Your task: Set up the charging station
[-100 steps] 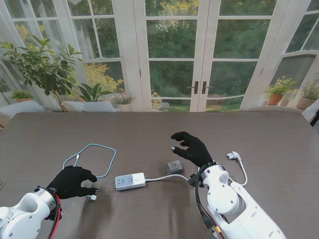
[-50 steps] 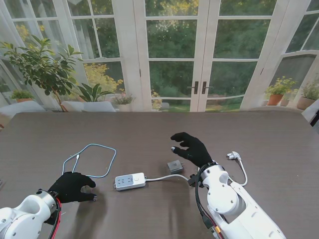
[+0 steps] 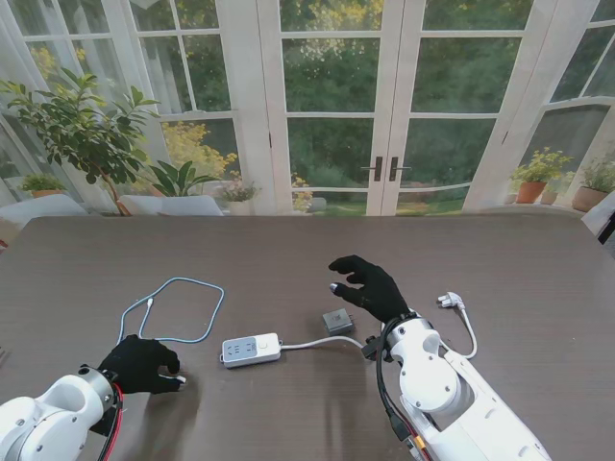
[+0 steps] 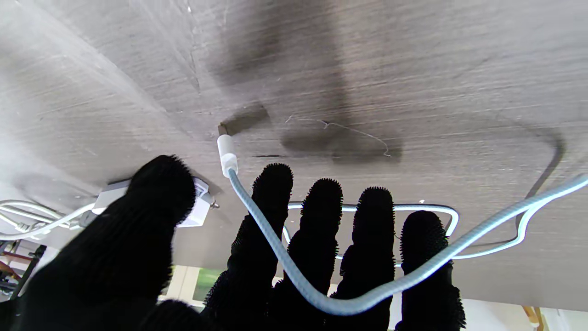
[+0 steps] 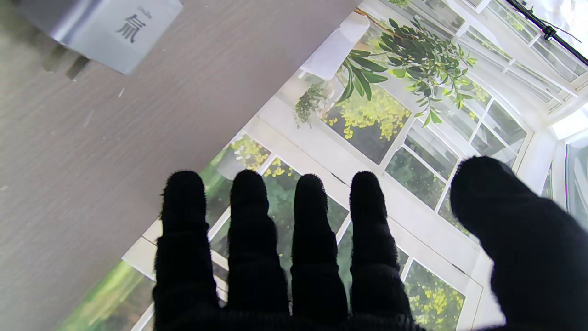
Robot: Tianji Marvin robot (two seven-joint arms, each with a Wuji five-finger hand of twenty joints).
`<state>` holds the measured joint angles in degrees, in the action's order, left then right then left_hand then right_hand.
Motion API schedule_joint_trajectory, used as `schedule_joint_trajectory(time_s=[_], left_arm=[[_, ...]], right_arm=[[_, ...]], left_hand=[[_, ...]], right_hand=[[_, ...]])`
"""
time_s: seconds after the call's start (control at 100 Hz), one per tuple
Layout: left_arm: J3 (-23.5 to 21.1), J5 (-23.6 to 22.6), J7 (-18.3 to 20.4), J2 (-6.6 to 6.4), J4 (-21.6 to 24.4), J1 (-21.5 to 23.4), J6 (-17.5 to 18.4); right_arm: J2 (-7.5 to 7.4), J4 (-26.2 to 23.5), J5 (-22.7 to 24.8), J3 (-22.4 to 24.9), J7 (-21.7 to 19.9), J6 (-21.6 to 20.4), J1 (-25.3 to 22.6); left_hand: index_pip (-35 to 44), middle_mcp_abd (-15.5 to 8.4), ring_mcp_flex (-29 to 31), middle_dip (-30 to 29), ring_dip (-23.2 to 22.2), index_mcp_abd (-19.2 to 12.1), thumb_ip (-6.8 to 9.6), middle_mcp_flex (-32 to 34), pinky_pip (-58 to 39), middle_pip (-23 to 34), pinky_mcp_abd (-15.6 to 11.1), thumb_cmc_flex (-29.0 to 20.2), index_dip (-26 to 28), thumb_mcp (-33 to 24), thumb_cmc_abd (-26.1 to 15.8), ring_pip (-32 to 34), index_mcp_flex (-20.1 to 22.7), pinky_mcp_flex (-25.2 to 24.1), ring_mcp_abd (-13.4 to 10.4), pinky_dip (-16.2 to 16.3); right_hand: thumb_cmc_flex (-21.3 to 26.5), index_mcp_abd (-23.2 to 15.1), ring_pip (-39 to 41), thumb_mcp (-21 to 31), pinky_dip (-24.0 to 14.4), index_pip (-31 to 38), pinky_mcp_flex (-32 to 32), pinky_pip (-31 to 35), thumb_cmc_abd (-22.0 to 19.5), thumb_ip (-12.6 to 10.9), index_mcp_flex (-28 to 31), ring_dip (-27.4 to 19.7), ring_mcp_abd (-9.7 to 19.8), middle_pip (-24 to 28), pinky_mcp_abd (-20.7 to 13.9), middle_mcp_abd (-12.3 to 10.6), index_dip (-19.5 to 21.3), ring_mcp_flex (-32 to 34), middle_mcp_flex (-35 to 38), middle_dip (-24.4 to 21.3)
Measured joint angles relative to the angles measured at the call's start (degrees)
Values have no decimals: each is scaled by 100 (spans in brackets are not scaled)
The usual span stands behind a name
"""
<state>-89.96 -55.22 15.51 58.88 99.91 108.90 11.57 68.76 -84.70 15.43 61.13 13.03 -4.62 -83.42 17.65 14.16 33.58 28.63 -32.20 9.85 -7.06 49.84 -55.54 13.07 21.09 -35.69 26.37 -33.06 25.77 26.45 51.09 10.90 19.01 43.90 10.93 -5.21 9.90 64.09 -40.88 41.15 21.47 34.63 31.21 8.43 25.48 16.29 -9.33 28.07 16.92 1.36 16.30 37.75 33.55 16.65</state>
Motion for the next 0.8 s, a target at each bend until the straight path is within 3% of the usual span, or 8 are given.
schedule_joint_trajectory(time_s=[0.13, 0.31, 0.5, 0.67, 0.8], left_arm=[[48, -53, 24, -9, -9, -25, -56], [125, -46, 19, -13, -67, -79, -102], [247, 37, -80, -14, -184, -161, -141], [339, 198, -149, -12, -275, -218, -224], [399, 333, -234, -6, -331, -235, -301]], right_arm=[[0, 1, -14, 0, -12, 10, 0], [2, 1, -30, 8, -14, 25, 0], [4, 4, -49, 14, -14, 30, 0], [4, 4, -57, 18, -26, 34, 0], [4, 5, -57, 20, -29, 37, 0]], left_hand=[[580, 0, 242, 626, -415, -1, -6, 251, -842, 411, -5, -53, 541, -157, 178, 591, 223, 102, 53, 15], [1367, -39, 396, 1331, -902, -94, -12, 419, -1450, 938, -46, -218, 1088, -232, 239, 1306, 347, 265, 114, 331], [2282, -93, 690, 2071, -1528, -254, -79, 645, -2142, 1623, -104, -996, 879, 224, 224, 2356, 341, 616, 182, 714], [2424, -87, 984, 2546, -2063, -254, -79, 885, -2544, 2065, -106, -995, 731, 233, 42, 3306, 341, 987, 190, 1191], [2425, -31, 1268, 2683, -2238, -214, -79, 979, -2766, 2189, -85, -992, 714, 196, -198, 3711, 364, 1260, 185, 1366]], right_hand=[[0, 2, 0, 0, -1, 0, 0, -6, 0, 0, 4, 0, 0, 0, 0, 8, 0, 0, 0, 0], [0, 10, 0, 0, -2, 0, 0, -15, 0, 0, 7, 0, -1, 0, 0, 38, -1, 0, 0, 0], [0, 12, 0, 0, -4, 0, 0, -16, 0, 0, 10, 0, -2, 0, 0, 38, -1, 0, 0, 0], [0, 13, 0, 0, -5, 0, 0, -17, -1, 0, 12, 0, -2, 0, 0, 38, -1, 0, 0, 0], [0, 13, 0, 0, -5, 0, 0, -18, -1, 0, 12, 0, -2, 0, 0, 38, -1, 0, 1, 0]])
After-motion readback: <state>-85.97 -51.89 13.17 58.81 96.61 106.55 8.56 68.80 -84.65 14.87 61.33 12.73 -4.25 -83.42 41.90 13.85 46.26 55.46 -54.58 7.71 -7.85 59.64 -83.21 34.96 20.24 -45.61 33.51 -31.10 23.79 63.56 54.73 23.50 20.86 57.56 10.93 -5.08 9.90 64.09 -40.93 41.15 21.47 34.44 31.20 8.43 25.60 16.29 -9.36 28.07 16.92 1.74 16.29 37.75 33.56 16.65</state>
